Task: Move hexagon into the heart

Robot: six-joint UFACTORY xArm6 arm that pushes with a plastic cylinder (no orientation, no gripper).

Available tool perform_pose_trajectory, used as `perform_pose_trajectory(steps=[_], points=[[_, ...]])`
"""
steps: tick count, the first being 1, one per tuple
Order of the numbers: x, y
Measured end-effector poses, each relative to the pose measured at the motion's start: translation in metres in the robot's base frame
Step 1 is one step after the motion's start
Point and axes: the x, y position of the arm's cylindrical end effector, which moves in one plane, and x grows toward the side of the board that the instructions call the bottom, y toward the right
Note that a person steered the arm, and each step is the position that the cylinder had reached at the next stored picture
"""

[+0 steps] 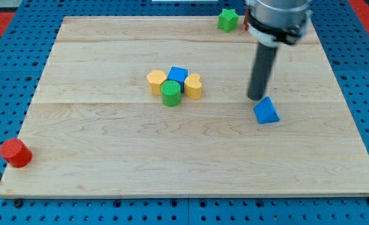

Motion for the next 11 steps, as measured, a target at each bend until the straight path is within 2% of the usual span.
perform_pose_trajectory(steps=[1, 2, 3, 4, 5, 6, 7, 8, 9, 10, 11], points=[[0.073, 0.036], [0.047, 0.006], [-0.017, -0.059], [-0.119, -0.074], [-0.144, -0.156], [-0.14, -0.253], [-0.109, -0.281], [-0.072, -0.251], [-0.062, -0.173], [-0.075, -0.162], [-0.076, -0.108]])
